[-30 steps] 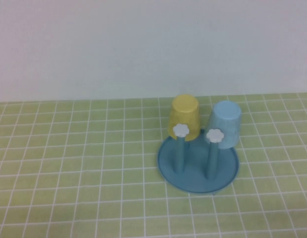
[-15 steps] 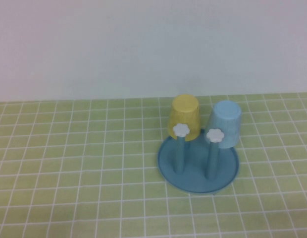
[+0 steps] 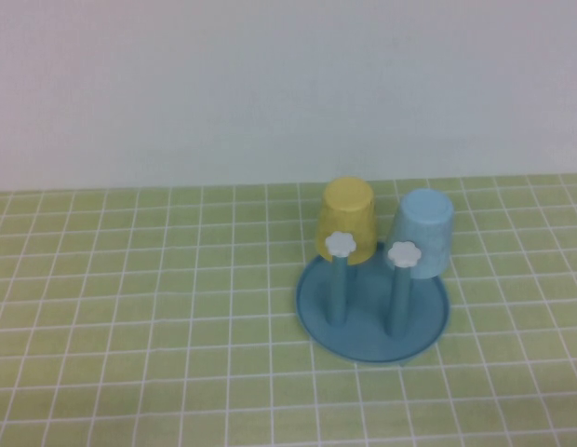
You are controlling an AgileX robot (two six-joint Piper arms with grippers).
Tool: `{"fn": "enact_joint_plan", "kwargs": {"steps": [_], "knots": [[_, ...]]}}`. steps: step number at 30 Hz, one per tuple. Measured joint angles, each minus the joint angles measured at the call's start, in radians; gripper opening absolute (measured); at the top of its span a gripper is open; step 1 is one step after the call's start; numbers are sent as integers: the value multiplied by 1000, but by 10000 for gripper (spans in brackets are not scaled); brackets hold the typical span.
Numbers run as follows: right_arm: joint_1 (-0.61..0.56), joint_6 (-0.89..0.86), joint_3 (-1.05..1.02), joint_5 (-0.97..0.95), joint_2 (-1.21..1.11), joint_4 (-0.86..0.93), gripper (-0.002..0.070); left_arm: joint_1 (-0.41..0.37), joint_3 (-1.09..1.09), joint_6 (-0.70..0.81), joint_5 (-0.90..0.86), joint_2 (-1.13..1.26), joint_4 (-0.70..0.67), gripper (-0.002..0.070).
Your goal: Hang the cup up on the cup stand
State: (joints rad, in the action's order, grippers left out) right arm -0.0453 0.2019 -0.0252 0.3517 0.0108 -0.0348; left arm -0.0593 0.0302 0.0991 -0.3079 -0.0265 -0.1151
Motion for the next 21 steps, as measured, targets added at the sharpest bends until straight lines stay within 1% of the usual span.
{"fn": "enact_joint_plan", "kwargs": {"steps": [4, 7, 21], "knots": [[0, 0, 0, 2, 0, 0, 1, 35, 0, 0, 2, 0, 0, 0], [0, 0, 0, 2, 0, 0, 1, 42, 0, 0, 1, 0, 0, 0], [0, 0, 0, 3, 0, 0, 1, 42, 0, 0, 1, 0, 0, 0]]}}
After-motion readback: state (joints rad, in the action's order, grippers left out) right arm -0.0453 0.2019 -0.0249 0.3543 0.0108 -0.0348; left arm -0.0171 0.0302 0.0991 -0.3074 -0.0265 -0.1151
